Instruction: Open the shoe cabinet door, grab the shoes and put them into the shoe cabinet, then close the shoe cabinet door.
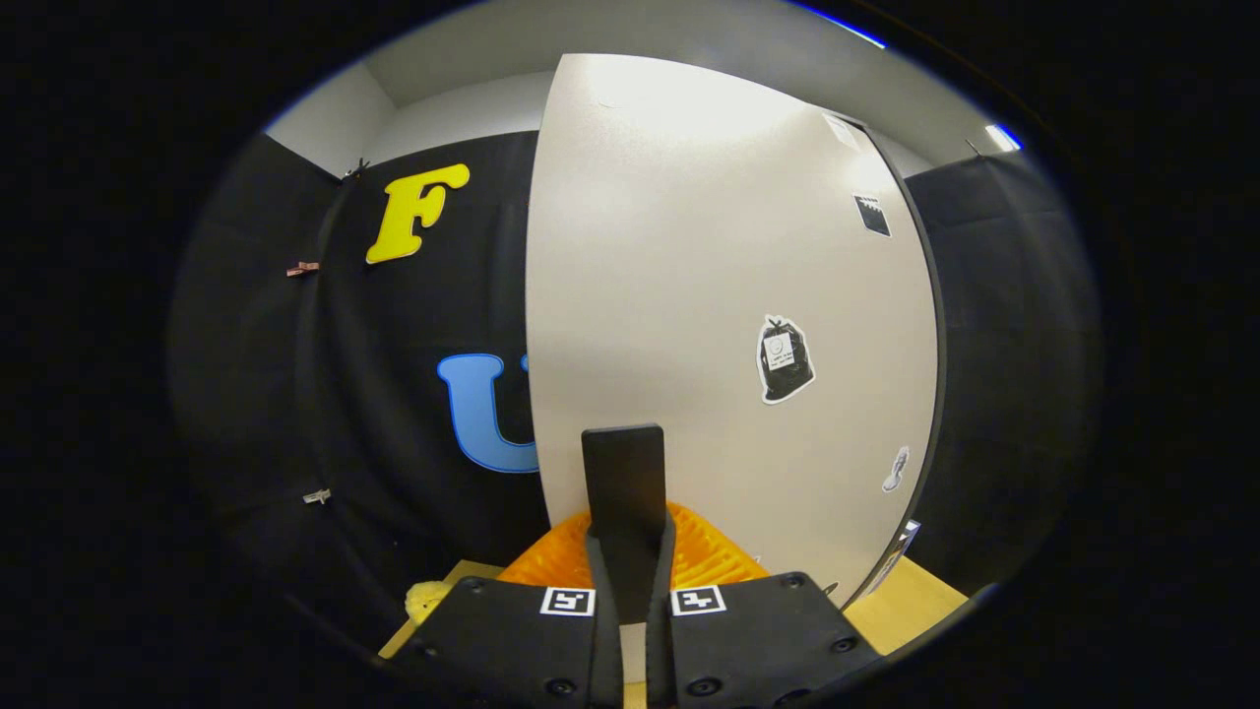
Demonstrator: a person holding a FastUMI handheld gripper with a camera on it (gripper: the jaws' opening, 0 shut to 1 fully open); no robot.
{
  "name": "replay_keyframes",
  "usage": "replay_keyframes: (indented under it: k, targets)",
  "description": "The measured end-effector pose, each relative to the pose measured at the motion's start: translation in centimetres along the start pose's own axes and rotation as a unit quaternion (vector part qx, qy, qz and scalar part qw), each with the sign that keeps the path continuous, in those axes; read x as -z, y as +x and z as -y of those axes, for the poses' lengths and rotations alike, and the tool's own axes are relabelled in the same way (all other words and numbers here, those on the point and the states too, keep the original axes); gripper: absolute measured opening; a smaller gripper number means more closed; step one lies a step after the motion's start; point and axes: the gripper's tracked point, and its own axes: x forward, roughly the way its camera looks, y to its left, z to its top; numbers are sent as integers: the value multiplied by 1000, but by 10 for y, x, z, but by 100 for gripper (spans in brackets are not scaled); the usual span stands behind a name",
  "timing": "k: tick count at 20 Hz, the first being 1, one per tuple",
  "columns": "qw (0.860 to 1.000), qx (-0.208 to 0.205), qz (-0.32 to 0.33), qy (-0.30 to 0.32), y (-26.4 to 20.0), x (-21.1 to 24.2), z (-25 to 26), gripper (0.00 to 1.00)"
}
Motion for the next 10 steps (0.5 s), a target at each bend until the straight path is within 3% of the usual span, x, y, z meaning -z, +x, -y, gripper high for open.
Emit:
replay_keyframes:
  k: [10]
  targets:
    - [1000,-13,-1,-5,-60,-6,30,13]
